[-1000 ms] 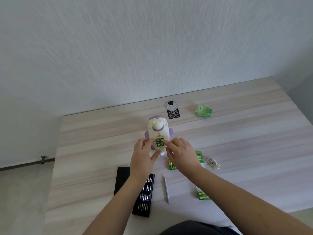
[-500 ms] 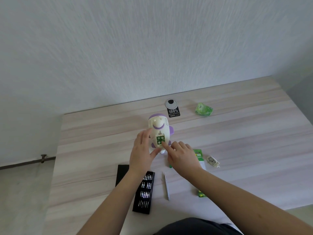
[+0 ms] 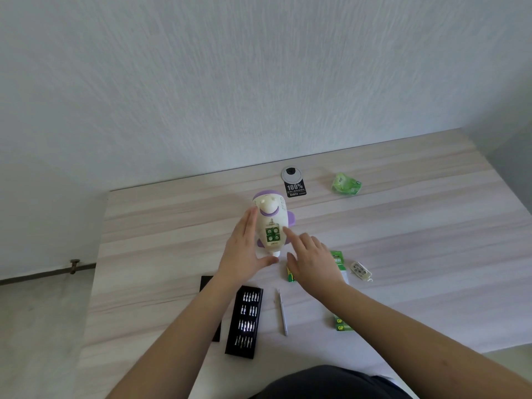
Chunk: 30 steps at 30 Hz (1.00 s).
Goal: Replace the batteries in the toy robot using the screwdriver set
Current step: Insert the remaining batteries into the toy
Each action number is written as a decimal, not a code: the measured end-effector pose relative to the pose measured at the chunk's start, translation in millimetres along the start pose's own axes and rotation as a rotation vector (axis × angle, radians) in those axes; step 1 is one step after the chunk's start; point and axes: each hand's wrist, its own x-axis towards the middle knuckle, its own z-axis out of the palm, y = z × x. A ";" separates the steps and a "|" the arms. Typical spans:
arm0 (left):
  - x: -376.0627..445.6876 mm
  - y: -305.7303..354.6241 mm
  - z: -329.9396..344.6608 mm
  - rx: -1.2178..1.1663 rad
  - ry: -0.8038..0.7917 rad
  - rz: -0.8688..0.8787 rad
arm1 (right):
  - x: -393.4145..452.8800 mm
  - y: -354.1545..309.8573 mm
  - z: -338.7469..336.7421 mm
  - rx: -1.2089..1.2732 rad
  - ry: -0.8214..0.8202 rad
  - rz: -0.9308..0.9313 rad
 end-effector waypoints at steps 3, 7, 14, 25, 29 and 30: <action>1.5 -5.2 0.5 -0.008 -0.014 -0.023 | 5.5 -4.5 -5.9 0.173 -0.102 0.174; 1.8 -7.5 1.0 -0.026 -0.122 -0.022 | 24.3 -23.0 0.1 0.323 -0.141 0.303; -4.9 -6.9 1.7 -0.002 -0.111 -0.026 | 38.0 -33.5 16.5 0.491 -0.121 0.439; -21.8 -17.3 -25.5 0.008 0.197 0.052 | 32.1 -11.8 17.6 0.806 -0.235 0.353; -14.9 -17.4 -41.1 0.091 0.174 0.065 | 26.4 -15.5 21.0 0.919 -0.229 0.403; -12.3 -16.6 -44.2 0.104 0.150 0.067 | 25.0 -16.3 22.1 0.927 -0.224 0.399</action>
